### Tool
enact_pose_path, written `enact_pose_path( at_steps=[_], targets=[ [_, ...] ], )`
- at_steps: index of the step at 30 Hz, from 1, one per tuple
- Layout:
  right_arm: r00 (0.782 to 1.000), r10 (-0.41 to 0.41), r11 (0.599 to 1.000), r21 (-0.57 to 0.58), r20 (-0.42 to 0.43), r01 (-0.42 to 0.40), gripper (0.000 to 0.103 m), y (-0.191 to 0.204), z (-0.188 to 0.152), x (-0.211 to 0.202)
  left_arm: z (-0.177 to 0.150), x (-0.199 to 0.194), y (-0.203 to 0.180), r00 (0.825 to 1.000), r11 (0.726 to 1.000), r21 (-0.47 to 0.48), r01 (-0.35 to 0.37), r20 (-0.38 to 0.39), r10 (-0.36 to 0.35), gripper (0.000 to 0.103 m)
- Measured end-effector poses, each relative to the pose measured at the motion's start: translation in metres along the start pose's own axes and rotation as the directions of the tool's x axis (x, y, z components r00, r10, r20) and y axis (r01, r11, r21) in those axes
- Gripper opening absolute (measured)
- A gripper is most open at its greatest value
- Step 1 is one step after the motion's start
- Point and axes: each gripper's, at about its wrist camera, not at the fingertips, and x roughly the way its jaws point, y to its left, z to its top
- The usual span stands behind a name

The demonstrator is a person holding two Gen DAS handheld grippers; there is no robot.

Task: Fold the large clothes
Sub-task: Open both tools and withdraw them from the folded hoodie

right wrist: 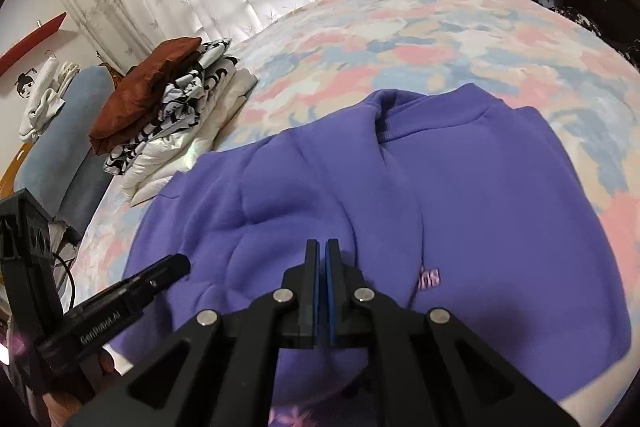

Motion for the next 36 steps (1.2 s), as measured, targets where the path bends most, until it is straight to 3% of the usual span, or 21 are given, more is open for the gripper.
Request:
enact_pose_path(
  at_steps=[3,8,16,26,36],
  targets=[
    [1.000,0.005,1.000,-0.018,0.010,-0.005,0.003,0.010,-0.007,-0.016,-0.011,-0.019,-0.001,0.999,0.999,-0.003,-0.043,0.008,0.043,0.035],
    [1.000,0.009,0.999,-0.047,0.026,-0.008,0.003,0.024,-0.019,-0.040,-0.031,-0.045,0.006,0.999,0.998,-0.049,-0.039,-0.019,0.038,0.035],
    [0.999,0.020,0.996,-0.091,0.048,-0.016,0.003,0.036,-0.033,-0.071,-0.056,-0.083,0.005,0.998,0.998,-0.033,-0.059,-0.008,0.059,0.035],
    [0.999,0.033,0.992,-0.123,0.018,-0.031,0.003,0.043,-0.063,-0.087,-0.083,-0.109,0.000,0.999,0.999,-0.024,-0.043,-0.017,0.043,0.036],
    [0.999,0.035,0.986,-0.162,-0.033,-0.040,0.003,0.053,-0.094,-0.085,-0.102,-0.117,0.009,0.999,0.999,-0.050,-0.019,-0.035,0.017,0.046]
  ],
)
